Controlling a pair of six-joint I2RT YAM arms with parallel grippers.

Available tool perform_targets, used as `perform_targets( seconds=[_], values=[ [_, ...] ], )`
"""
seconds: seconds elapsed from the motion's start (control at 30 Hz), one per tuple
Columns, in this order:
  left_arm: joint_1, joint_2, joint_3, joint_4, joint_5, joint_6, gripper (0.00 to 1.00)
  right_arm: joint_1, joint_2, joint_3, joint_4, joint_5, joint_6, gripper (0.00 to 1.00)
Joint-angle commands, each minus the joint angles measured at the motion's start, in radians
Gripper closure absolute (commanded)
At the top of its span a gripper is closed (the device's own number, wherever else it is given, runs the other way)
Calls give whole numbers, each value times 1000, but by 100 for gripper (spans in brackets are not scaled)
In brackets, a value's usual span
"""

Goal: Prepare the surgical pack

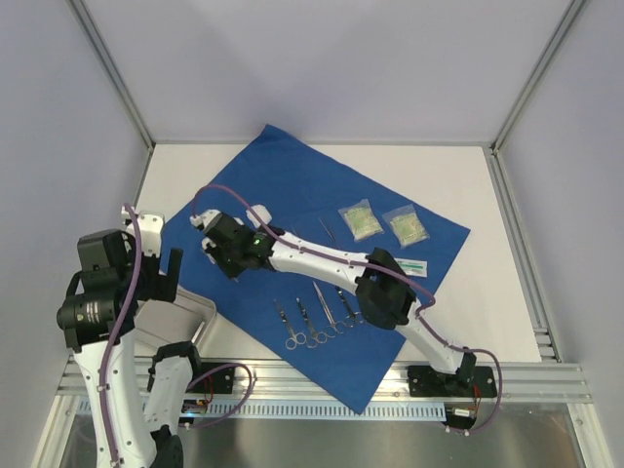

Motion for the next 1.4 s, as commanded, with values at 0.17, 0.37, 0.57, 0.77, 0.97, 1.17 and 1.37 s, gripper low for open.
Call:
perform_targets(
  seconds=[0.17,0.37,0.57,0.77,0.97,1.17,1.37],
  values=[
    [7,-34,67,-92,95,12,0,164,100,209,144,-48,-25,100],
    [7,-32,61,-95,122,8,0,199,195,283,146,112,-20,100],
    [7,-32,64,-100,121,8,0,216,249,294,136,154,-15,99],
    [7,-32,90,-100,104,1,0,223,263,258,142,137,18,100],
    [7,-35,133,-100,93,-5,0,236,281,260,155,151,2,99],
    [7,-35,267,-94,99,-3,0,247,281,254,155,156,-8,99],
    [7,-38,349,-103,119,3,0,245,287,252,158,159,-12,100]
  ],
)
